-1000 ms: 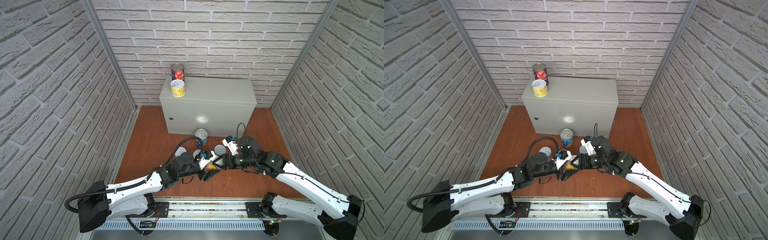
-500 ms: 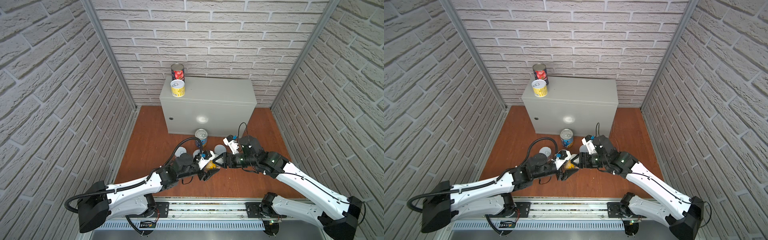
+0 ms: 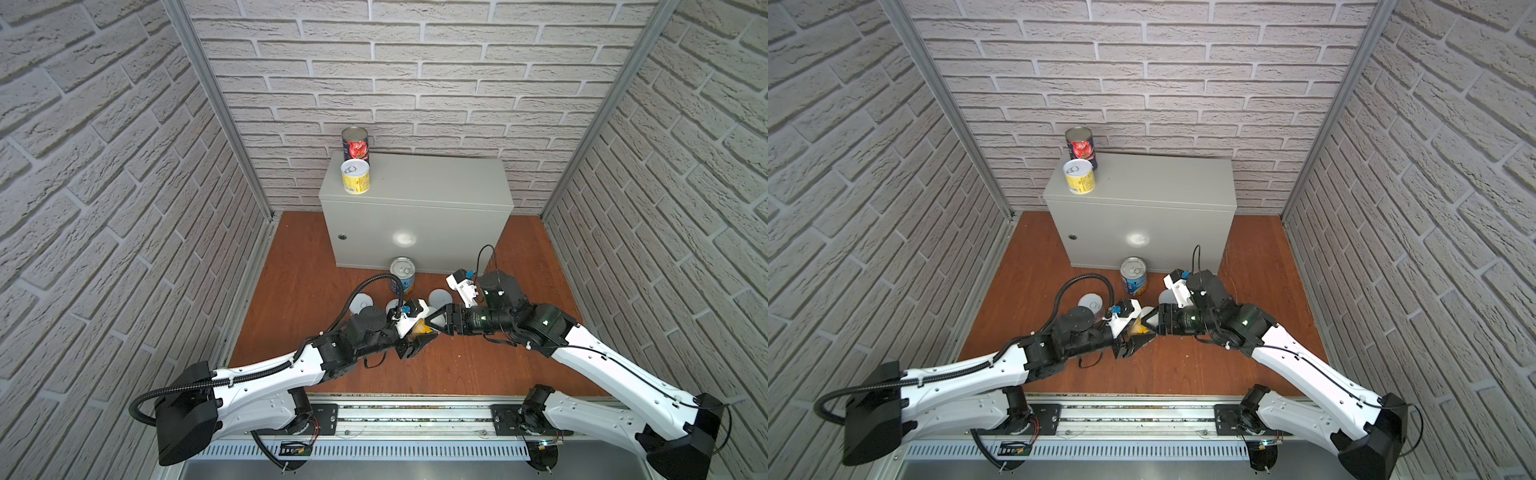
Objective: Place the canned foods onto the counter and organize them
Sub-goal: 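Grasp the held yellow can with the left gripper beside the right gripper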
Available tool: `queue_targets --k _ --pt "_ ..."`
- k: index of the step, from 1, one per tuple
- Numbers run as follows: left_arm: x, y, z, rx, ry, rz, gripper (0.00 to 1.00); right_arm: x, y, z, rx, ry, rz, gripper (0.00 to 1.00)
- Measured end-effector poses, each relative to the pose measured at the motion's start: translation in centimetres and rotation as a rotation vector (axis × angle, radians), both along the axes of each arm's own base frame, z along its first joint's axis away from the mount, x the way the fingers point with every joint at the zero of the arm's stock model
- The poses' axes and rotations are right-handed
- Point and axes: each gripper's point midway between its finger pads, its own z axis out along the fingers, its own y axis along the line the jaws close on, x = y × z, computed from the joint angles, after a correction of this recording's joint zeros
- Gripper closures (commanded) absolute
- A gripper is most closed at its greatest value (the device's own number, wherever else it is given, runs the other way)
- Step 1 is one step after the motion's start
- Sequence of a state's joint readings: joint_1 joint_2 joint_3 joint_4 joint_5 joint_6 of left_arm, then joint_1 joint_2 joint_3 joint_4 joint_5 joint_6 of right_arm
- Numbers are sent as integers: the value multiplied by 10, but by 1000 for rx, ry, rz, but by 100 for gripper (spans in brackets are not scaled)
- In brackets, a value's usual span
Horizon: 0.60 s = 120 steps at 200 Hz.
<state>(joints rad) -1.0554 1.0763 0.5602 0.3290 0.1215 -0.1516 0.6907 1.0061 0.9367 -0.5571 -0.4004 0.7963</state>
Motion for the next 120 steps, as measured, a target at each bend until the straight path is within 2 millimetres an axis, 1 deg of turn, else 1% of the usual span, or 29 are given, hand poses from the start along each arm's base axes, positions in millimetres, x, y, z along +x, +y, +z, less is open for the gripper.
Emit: queue_targets --k 31,57,84,120 --pt "4 1 0 4 1 27 47 3 -1 0 -4 -10 -12 22" --pt "11 4 -13 56 22 63 49 7 -3 3 -2 -24 -40 16" --pt "18 8 -28 130 51 101 50 6 -10 9 12 -62 -64 15" --pt "24 16 -37 161 81 142 50 5 -20 12 10 -102 -101 14"
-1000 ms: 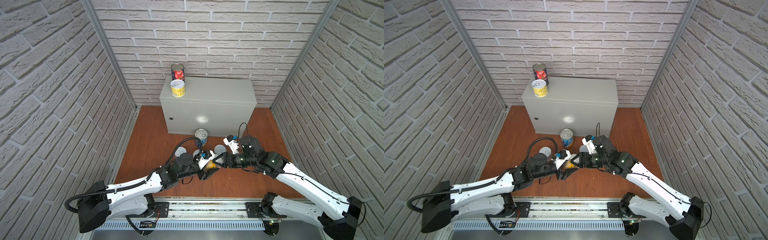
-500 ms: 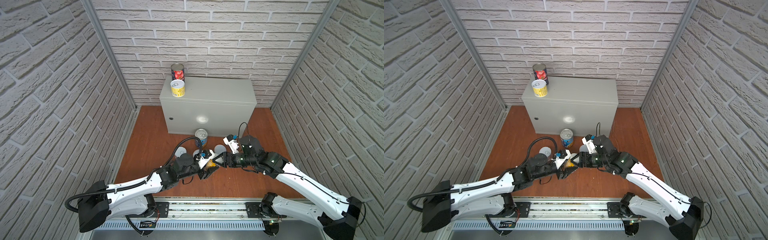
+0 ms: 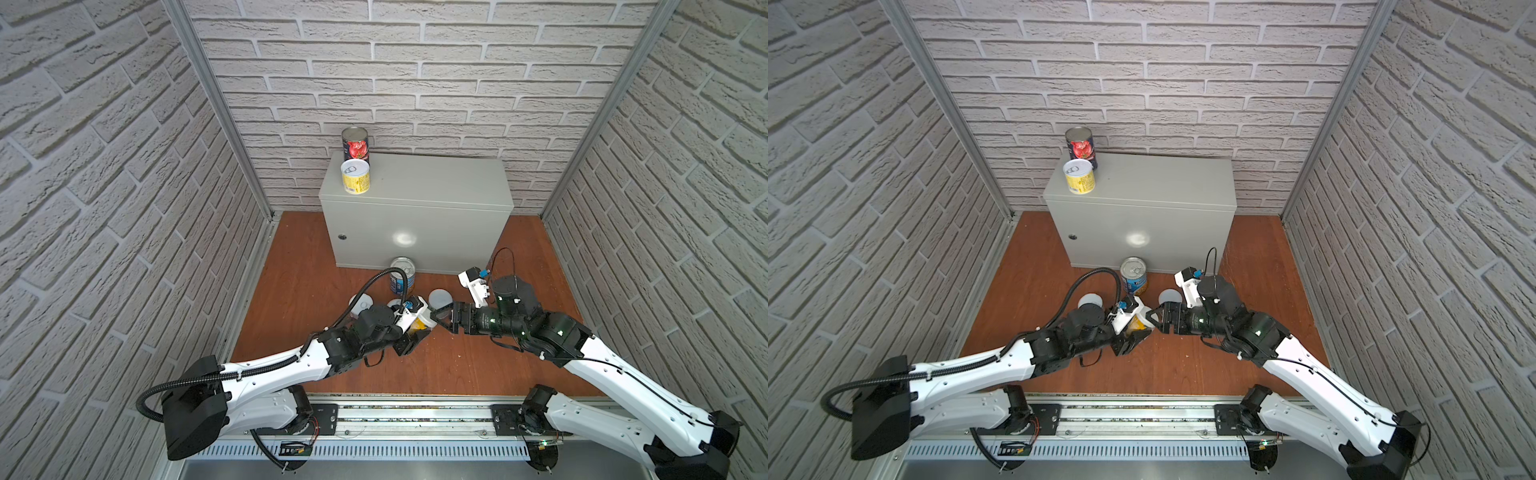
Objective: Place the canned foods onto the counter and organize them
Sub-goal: 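Grasp the held yellow can with the left gripper beside the right gripper, then open the right gripper and draw it back while the left gripper holds the can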
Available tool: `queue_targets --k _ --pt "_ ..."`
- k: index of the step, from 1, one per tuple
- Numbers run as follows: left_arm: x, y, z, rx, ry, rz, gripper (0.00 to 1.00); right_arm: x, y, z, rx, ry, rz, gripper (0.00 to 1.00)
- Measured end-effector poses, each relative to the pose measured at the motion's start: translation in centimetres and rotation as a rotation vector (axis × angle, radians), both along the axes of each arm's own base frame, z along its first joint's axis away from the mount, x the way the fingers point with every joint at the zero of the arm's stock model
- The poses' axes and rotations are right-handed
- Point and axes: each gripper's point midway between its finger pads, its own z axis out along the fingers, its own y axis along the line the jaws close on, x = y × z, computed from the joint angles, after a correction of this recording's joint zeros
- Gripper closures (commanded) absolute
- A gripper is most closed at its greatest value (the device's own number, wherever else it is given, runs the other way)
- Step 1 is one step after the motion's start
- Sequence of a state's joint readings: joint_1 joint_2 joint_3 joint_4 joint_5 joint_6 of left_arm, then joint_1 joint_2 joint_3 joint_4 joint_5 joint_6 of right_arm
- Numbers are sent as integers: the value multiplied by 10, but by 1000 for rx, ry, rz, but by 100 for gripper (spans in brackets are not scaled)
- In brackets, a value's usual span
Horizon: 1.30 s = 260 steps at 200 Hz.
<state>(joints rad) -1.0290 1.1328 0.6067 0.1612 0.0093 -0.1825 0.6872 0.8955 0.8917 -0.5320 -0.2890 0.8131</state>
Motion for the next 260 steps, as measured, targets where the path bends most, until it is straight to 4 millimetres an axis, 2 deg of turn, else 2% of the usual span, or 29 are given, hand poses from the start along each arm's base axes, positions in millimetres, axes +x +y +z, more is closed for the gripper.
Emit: queue_targets --k 62,95,142,206,260 --pt "6 -1 9 -7 16 30 50 4 -13 -9 -58 -2 -60 14" --pt "7 0 7 1 32 41 51 4 -19 -18 -83 -5 -79 13" --pt "9 0 13 11 32 47 51 5 -31 -36 -140 -16 -108 2" --pt "12 -4 22 8 27 49 53 6 -56 -53 -247 -61 -169 0" --pt "18 -14 37 -2 21 52 53 1 -69 -92 -332 -39 -177 0"
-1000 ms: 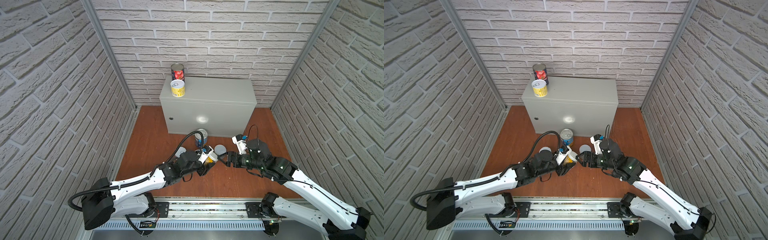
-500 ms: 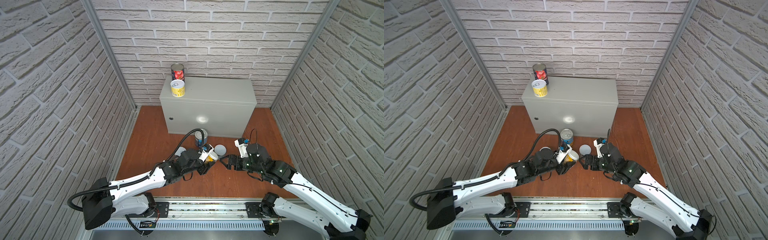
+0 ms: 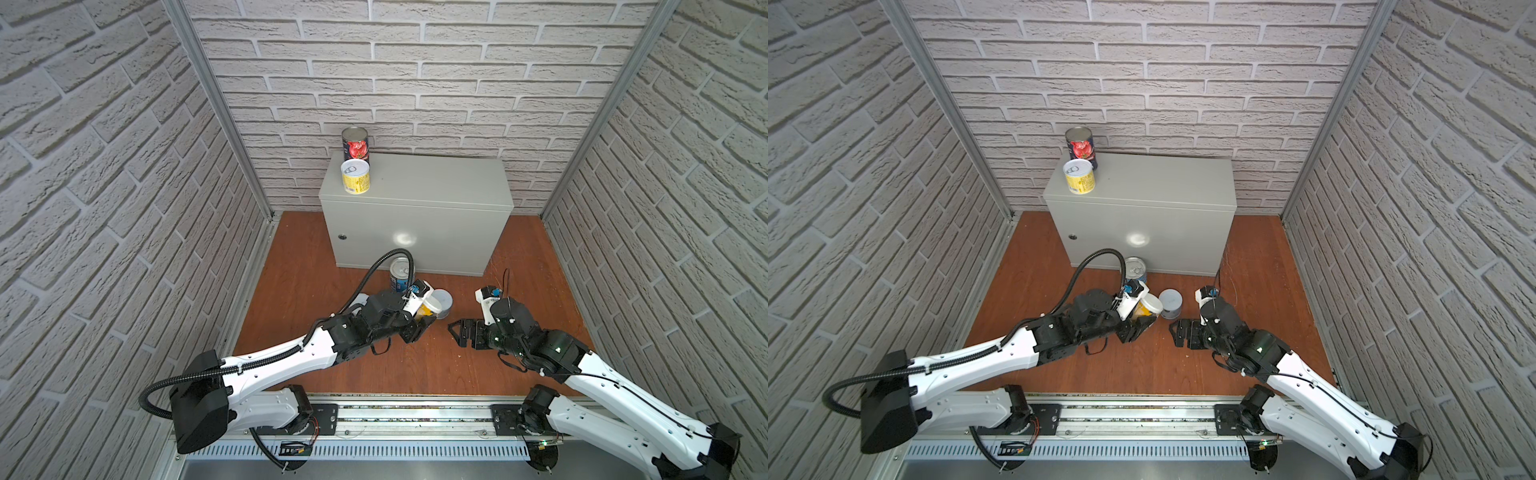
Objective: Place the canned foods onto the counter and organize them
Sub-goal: 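Open the right gripper and draw it back while the left gripper holds the can, then raise the yellow can over the cabinet top with the left gripper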
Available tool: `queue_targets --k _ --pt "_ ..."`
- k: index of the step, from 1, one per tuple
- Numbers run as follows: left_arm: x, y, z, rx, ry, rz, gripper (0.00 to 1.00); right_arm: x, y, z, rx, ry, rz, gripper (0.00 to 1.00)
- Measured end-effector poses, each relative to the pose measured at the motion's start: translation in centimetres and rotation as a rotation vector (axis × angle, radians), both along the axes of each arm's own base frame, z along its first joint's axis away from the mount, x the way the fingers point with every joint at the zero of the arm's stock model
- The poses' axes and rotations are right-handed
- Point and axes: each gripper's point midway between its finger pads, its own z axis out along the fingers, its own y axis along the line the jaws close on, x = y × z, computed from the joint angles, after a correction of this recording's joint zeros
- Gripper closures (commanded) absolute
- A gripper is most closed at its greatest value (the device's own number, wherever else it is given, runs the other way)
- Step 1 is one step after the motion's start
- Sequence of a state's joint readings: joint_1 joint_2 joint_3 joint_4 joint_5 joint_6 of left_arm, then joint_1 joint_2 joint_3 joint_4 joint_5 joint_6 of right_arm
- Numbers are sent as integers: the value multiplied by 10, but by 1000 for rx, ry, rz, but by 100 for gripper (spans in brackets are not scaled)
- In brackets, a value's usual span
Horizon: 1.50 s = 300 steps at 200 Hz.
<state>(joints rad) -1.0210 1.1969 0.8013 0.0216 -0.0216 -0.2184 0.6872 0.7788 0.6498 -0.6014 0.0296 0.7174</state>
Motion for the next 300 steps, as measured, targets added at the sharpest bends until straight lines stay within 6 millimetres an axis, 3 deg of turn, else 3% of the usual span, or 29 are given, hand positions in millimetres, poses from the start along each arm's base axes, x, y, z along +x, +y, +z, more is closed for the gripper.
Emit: queue_targets --k 26,66,106,158,216,300 --pt "3 -3 6 -4 -6 3 53 -4 -3 -9 3 2 -1 0" --pt "14 -14 27 -14 -42 14 53 -8 -4 2 67 -59 2 1" --pt "36 -34 68 -59 -106 22 53 -11 -4 8 105 -84 5 1" --pt "61 -48 111 -98 -177 39 52 -18 -7 -5 132 -71 -5 1" --pt "94 -44 167 -129 -259 81 52 -20 -9 3 171 -103 -12 1" --pt "114 -47 255 -149 -419 81 52 -22 -8 1 179 -97 -7 2"
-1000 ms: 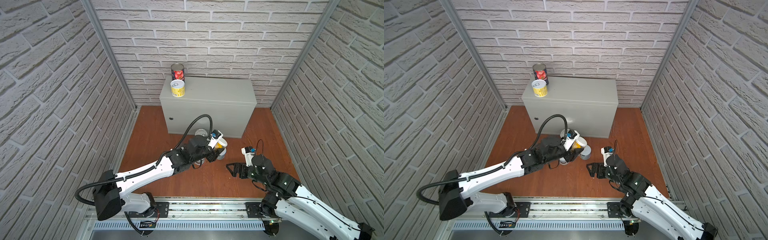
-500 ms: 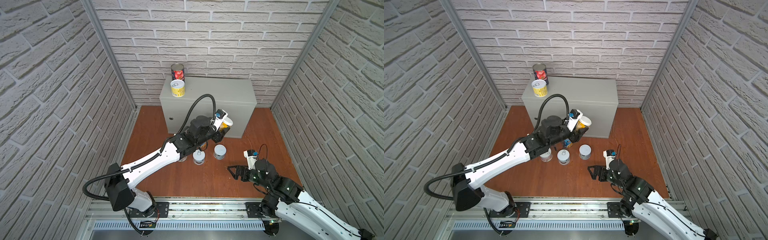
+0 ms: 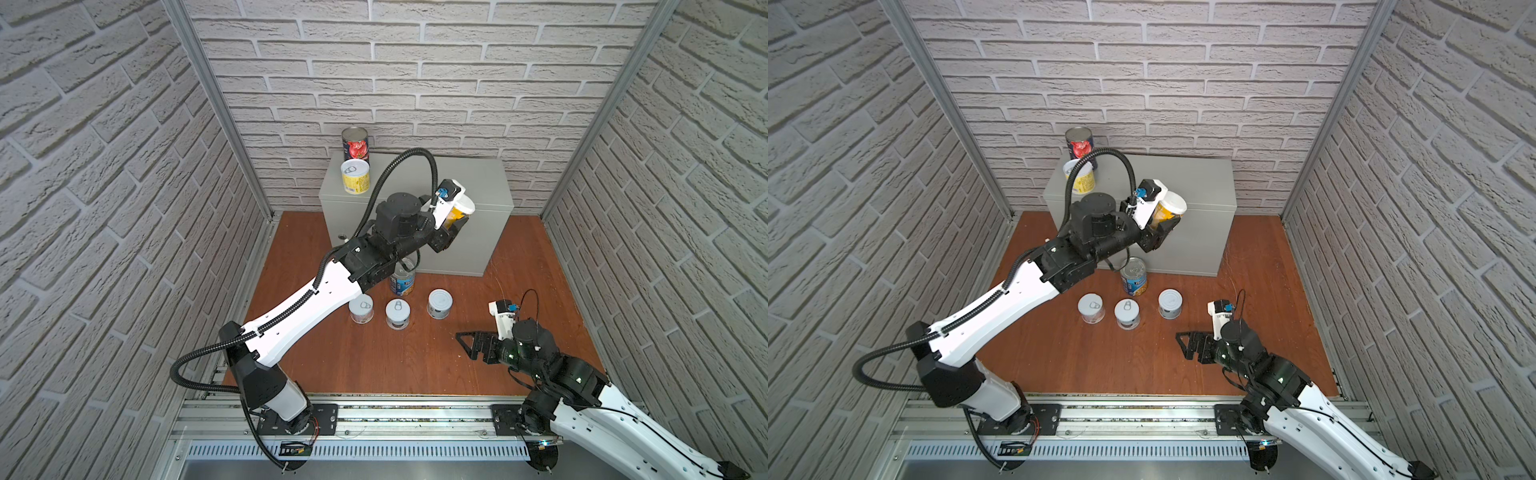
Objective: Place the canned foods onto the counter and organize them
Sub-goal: 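Raise the yellow can over the cabinet top with the left gripper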
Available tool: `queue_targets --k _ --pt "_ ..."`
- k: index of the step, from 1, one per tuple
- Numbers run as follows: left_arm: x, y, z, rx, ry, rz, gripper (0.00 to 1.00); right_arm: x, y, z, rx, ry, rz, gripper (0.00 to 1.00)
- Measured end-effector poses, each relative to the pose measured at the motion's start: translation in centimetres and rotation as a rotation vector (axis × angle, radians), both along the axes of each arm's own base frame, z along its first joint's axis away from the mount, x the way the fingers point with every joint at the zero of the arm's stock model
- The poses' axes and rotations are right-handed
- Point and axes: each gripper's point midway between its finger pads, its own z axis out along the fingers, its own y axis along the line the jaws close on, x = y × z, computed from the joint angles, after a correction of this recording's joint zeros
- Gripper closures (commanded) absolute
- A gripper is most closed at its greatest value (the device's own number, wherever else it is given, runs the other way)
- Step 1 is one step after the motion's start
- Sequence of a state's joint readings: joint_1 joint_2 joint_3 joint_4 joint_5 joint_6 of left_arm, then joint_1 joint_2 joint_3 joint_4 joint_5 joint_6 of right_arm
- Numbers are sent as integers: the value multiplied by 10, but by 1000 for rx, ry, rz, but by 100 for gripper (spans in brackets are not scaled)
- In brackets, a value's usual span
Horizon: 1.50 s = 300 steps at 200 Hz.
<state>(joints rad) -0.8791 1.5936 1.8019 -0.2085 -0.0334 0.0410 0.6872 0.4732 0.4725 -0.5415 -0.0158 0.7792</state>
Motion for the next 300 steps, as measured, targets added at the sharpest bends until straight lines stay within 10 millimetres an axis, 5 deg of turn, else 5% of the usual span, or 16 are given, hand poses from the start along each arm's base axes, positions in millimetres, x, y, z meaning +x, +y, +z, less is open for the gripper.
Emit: queue_targets --k 168,253,300 --pt "107 27 26 14 -35 185 53 -3 -2 -14 -13 29 -2 2" --pt "166 45 -23 66 25 317 53 -3 -2 -17 -21 35 -5 1" --pt "185 63 -32 69 42 380 53 -3 -2 -18 -23 37 -5 2"
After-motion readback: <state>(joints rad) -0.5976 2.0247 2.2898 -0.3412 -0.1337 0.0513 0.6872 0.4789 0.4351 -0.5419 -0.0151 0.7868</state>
